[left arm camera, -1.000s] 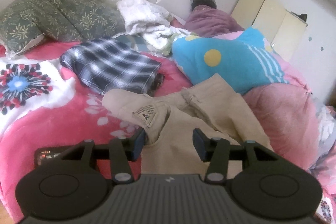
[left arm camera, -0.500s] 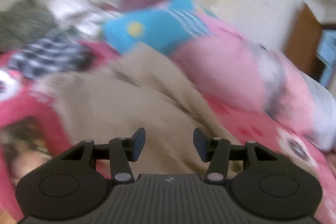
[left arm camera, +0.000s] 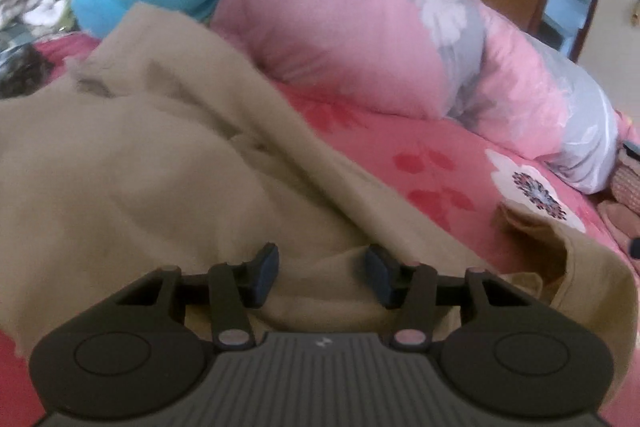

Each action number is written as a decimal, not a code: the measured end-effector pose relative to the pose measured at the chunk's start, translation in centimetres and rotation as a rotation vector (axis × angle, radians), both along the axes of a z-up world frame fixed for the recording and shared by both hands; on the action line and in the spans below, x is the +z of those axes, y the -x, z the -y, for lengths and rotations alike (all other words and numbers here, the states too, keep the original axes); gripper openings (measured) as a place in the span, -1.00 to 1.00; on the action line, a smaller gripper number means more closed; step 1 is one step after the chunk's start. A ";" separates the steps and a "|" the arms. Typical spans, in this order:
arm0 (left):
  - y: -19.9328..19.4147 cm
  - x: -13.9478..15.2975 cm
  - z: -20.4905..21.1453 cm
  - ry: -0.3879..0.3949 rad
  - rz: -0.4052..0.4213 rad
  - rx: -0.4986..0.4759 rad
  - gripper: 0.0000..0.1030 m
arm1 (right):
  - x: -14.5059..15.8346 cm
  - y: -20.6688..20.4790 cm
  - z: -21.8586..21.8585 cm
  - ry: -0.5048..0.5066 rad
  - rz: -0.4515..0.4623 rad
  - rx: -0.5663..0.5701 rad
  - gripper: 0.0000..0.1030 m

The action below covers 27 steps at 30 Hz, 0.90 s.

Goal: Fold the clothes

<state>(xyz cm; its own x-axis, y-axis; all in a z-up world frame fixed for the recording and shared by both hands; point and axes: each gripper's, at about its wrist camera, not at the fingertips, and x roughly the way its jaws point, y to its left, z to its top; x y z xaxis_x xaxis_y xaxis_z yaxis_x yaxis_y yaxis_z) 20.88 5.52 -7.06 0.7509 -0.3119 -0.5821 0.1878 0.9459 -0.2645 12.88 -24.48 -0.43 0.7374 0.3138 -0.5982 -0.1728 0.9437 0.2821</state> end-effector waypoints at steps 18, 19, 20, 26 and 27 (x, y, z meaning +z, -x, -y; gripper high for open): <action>-0.7 -0.4 -0.6 0.024 -0.044 0.016 -0.04 | 0.1 4.1 -0.7 0.103 0.102 -0.093 -0.89; -0.7 -0.4 -0.6 0.026 -0.044 0.017 -0.04 | 0.0 5.3 -0.2 0.078 0.089 -0.105 -0.89; -0.7 -0.4 -0.7 0.027 -0.045 0.018 -0.05 | 0.0 6.5 0.3 0.053 0.076 -0.118 -0.89; -0.8 -0.5 -0.5 0.034 -0.047 0.026 -0.05 | -3.1 11.4 1.6 -0.058 -0.080 -0.154 -0.91; -0.7 -0.5 -0.5 0.036 -0.047 0.029 -0.05 | -3.9 11.9 1.4 -0.057 -0.107 -0.152 -0.91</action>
